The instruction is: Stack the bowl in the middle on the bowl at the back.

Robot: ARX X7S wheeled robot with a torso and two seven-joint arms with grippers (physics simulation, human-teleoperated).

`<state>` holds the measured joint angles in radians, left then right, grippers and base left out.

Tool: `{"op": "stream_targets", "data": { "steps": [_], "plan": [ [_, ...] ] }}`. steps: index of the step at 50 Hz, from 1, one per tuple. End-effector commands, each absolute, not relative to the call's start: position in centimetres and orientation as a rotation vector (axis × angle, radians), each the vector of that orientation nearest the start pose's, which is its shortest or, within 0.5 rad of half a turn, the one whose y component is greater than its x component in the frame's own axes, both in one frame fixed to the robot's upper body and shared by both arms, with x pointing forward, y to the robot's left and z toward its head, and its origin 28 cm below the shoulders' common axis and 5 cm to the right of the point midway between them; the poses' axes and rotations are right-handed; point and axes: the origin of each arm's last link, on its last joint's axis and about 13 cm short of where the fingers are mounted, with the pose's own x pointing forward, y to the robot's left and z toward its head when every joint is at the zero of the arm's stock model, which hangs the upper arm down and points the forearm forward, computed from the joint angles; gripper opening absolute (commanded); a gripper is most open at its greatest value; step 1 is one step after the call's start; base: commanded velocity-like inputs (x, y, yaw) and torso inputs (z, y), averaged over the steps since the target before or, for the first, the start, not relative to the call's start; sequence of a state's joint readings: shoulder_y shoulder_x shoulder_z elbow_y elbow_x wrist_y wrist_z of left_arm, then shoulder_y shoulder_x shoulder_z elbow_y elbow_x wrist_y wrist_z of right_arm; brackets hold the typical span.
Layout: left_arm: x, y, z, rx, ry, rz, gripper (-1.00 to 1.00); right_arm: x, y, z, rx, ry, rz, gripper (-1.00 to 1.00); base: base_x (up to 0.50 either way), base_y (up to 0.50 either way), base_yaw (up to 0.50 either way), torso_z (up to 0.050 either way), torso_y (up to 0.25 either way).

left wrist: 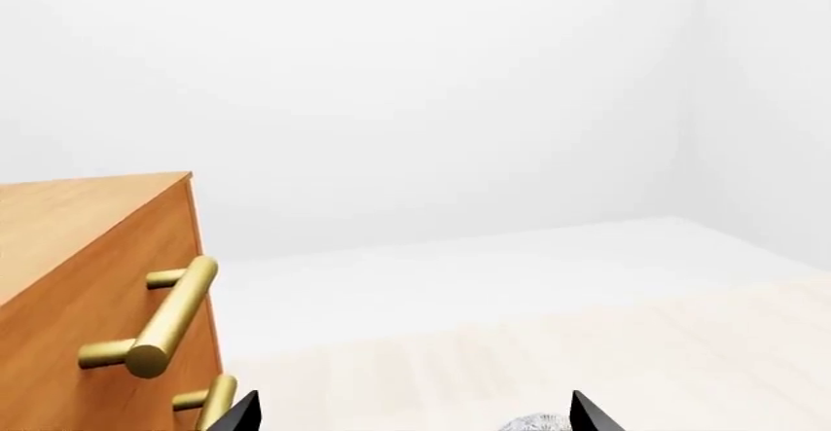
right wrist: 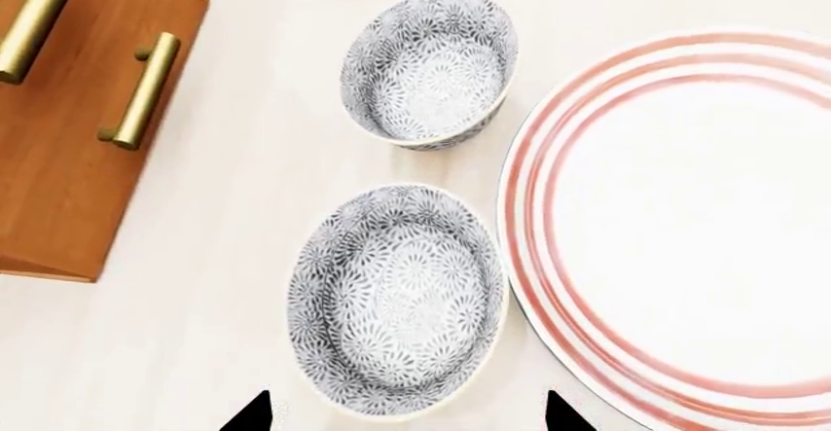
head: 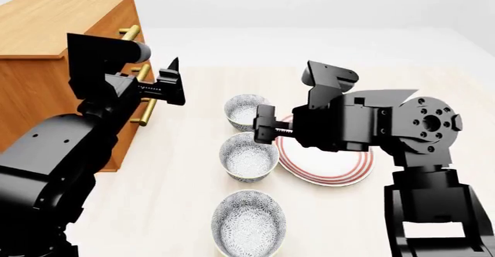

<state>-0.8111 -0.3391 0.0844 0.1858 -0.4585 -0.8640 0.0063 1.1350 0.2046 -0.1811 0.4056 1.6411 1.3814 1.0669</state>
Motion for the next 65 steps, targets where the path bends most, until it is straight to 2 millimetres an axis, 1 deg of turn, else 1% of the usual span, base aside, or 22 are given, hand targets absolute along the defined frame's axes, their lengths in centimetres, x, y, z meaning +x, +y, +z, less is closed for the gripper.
{"op": "stream_targets", "data": {
  "steps": [1,18,36,54,65],
  "plan": [
    [31.8,25.5,22.2,0.024,-0.082,-0.198,1.00,32.2,-6.7,24.4,0.227,0.828,0.254,1.00,0.00,0.00,0.00,0.000,0.000],
    [31.8,25.5,22.1,0.024,-0.076,-0.193,1.00,32.8,-6.9,23.6,0.235,0.835,0.231,1.00,0.00,0.00,0.00,0.000,0.000],
    [32.0,25.7,21.9,0.028,-0.069,-0.189,1.00,33.6,-6.6,22.8,0.238,0.847,0.235,1.00,0.00,0.00,0.00,0.000,0.000],
    [32.1,25.6,21.9,0.030,-0.066,-0.190,1.00,33.5,-6.6,22.1,0.234,0.872,0.229,1.00,0.00,0.00,0.00,0.000,0.000],
    [32.2,25.6,21.8,0.035,-0.065,-0.189,1.00,34.4,-6.5,22.0,0.266,0.860,0.230,1.00,0.00,0.00,0.00,0.000,0.000]
  ]
}}
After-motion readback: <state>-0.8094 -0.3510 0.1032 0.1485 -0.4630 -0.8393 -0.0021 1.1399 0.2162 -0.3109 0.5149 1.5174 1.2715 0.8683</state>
